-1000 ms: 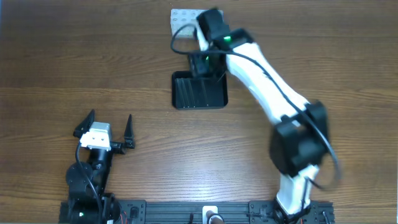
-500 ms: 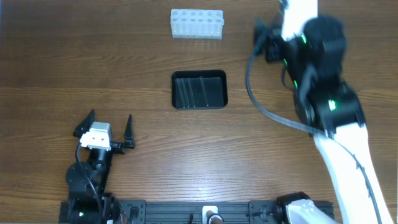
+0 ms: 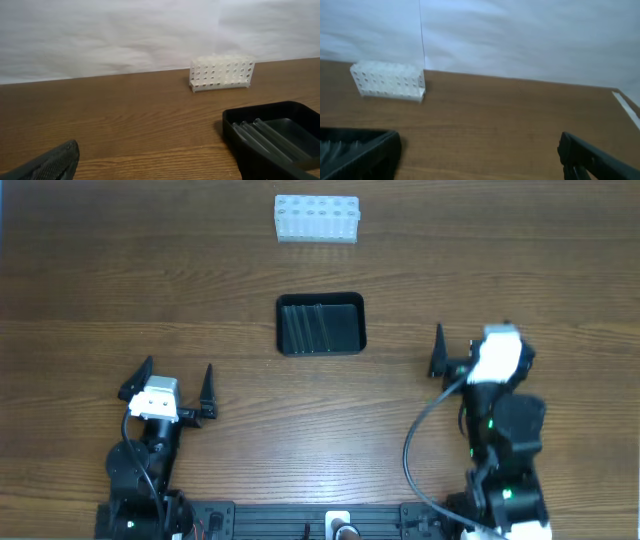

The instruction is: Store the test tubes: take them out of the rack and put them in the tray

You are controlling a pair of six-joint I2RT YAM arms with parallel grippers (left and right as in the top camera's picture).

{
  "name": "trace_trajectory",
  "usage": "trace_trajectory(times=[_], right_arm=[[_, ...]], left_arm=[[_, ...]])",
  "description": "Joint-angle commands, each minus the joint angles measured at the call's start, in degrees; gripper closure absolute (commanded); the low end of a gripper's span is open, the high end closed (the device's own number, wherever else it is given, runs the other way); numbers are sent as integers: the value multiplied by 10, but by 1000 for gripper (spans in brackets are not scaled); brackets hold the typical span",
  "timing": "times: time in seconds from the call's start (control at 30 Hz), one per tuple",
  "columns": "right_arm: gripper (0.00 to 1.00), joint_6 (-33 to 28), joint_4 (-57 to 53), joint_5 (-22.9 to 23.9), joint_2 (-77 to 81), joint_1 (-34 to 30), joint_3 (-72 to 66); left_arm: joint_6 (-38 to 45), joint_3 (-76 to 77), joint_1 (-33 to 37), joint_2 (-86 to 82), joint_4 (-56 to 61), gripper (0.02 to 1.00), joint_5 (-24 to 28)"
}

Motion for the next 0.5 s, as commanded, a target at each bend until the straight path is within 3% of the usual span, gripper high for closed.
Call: trace_trajectory(times=[0.03,0.27,0.5], right_arm=[[9,14,-9,58,-102,-4,-69],[9,11,-33,94,-222,-4,-141],[7,12,-18,101,-272,-5,-192]], left_arm=[[-6,-2,4,-3,-2,18,8],[-6,-2,4,-3,-2,18,8],[-6,-2,4,-3,-2,18,8]])
